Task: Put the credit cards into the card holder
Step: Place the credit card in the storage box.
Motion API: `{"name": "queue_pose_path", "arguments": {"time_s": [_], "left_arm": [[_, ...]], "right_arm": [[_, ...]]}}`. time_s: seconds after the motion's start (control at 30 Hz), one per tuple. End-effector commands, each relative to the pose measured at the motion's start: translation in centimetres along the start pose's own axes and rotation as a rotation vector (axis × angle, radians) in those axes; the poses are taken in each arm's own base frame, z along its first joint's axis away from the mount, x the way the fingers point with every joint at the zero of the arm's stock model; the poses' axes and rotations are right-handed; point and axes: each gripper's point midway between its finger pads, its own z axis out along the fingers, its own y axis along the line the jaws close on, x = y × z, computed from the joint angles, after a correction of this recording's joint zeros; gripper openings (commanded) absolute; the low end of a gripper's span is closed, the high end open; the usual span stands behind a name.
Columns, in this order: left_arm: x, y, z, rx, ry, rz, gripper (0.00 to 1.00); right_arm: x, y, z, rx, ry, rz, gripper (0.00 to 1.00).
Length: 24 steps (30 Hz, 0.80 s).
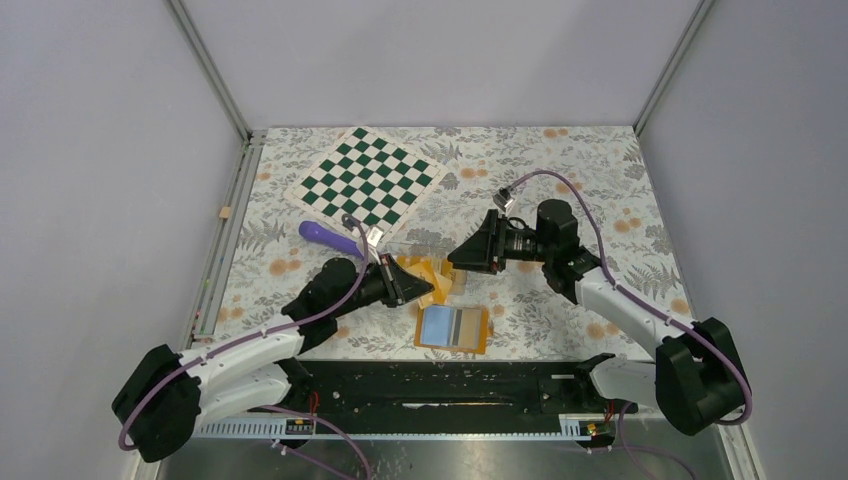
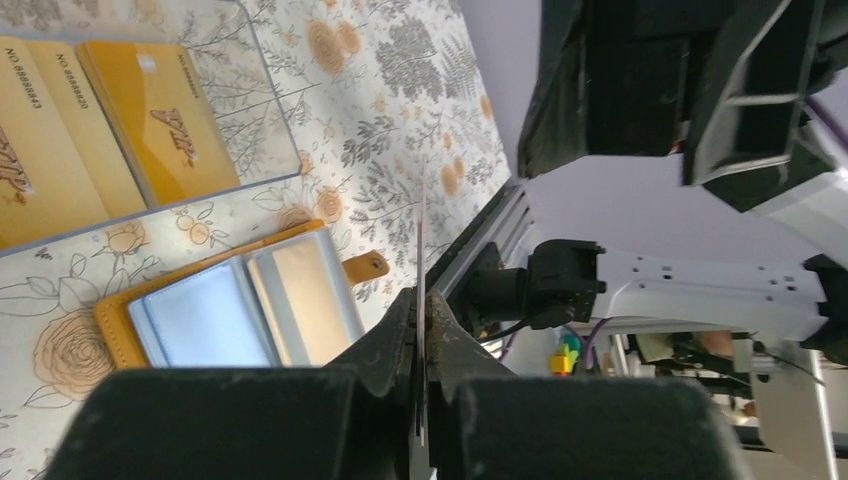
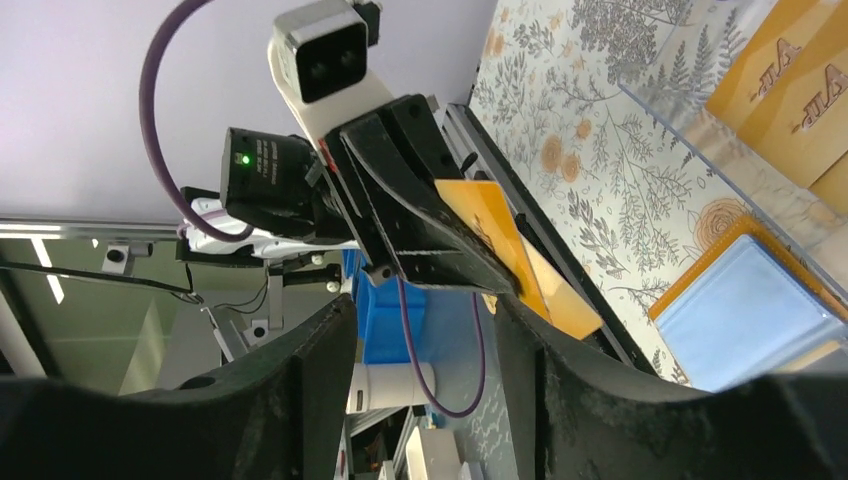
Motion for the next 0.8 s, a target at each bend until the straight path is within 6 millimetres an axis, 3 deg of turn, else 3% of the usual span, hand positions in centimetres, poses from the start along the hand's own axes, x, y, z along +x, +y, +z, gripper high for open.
{"name": "queue_pose_path", "arguments": {"time_s": [0.0, 0.27, 0.5, 0.77], "left_arm": [[-1.9, -4.0, -0.5, 0.195, -0.045, -0.014, 0.0], [-3.0, -6.6, -0.6, 0.341, -0.049, -0.039, 0.0], [-3.3, -6.4, 0.2, 0.345, -0.029, -0.055, 0.0], [-2.9, -6.0, 0.1, 0.293, 0.013, -0.006, 0.0]], "right_arm": [[1.0, -0.1, -0.1, -0.036, 0.073, -0.042, 0.6], [1.3, -0.8, 0.2, -0.045, 0.113, -0.038, 0.53], [0.6, -0.9, 0.3, -0.045, 0.091, -0.048, 0.47], [-0.6, -3.6, -0.8, 0.085, -0.015, -0.033, 0.61]]}}
